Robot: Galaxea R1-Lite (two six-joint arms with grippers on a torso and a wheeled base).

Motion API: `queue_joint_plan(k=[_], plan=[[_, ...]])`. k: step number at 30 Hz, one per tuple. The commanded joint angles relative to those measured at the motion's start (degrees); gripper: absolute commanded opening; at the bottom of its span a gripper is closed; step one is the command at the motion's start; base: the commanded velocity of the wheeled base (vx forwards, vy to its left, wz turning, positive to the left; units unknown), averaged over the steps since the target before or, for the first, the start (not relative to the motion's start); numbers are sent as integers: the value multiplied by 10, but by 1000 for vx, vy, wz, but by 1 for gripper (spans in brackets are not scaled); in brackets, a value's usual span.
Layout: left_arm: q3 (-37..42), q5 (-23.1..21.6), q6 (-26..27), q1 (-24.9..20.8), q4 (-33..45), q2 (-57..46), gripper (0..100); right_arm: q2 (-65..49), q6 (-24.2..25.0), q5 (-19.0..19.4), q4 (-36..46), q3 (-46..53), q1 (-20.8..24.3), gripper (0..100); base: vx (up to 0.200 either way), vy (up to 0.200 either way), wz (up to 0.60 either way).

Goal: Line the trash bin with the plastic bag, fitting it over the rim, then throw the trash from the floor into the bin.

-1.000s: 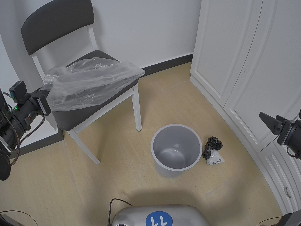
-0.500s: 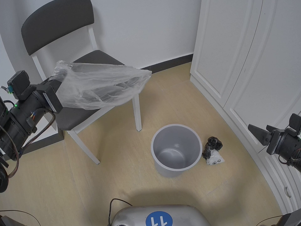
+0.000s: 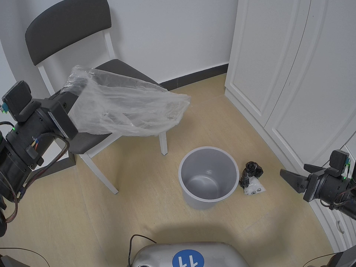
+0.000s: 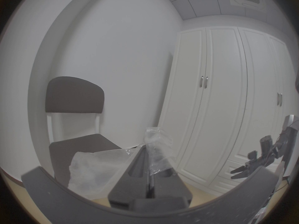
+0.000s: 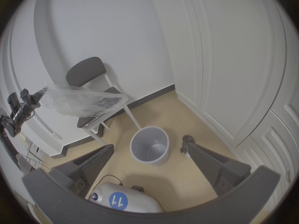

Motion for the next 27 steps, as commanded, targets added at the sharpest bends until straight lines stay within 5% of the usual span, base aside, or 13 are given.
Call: queue_joint_plan(k=[1, 12, 27], plan=[[1, 1, -6, -29, -1, -3, 0, 8, -1, 0, 0, 12, 14, 100, 0, 0, 0], [0, 25, -16, -88, -1, -23, 0, 8, -1, 0, 1, 16, 25, 100, 0, 0, 0], [5, 92, -14, -222, 0, -48, 0, 55, 0, 5, -7, 41, 53, 100, 0, 0, 0]])
